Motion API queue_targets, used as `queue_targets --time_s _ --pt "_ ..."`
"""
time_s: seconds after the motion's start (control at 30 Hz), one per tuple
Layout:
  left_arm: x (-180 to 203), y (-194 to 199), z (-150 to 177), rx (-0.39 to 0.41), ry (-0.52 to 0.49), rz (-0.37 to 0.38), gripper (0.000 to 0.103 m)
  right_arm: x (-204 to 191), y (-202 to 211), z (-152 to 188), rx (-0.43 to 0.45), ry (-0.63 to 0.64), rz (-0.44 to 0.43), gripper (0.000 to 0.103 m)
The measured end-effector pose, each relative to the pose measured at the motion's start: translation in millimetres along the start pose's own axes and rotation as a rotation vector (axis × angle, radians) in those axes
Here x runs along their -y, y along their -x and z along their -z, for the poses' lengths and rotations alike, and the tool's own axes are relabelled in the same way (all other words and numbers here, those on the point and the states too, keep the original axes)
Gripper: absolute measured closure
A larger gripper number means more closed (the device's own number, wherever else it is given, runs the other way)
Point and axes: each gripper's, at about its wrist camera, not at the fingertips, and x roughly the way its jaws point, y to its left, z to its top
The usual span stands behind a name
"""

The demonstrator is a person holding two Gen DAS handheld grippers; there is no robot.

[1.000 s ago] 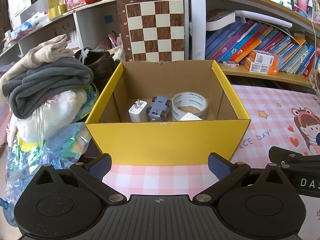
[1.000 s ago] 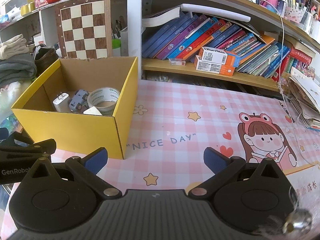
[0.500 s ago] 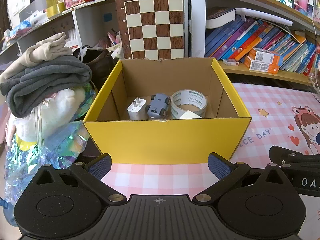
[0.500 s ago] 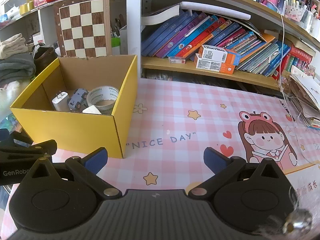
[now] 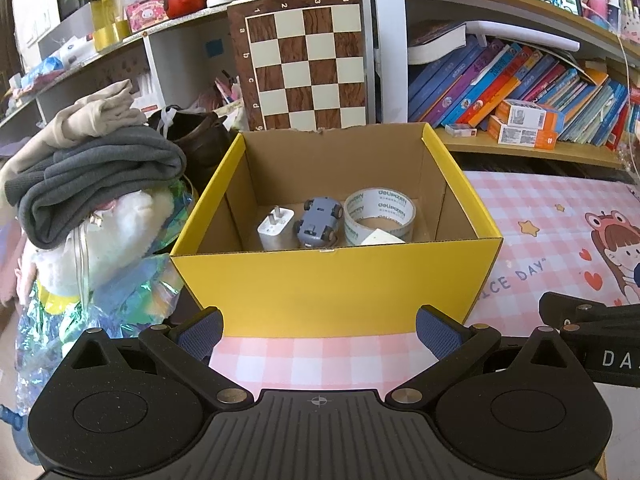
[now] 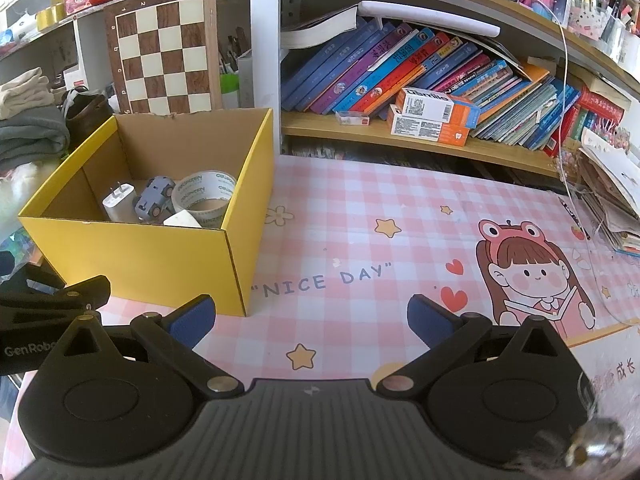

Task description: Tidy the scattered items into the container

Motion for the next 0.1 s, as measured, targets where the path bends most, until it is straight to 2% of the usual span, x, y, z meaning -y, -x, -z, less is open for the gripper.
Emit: queue_targets --time_s 0.1 --pt "-1.0 -1.1 0.0 -0.005 0.01 0.002 0.0 -0.6 -0.3 0.9 -0.002 0.003 -0.002 0.0"
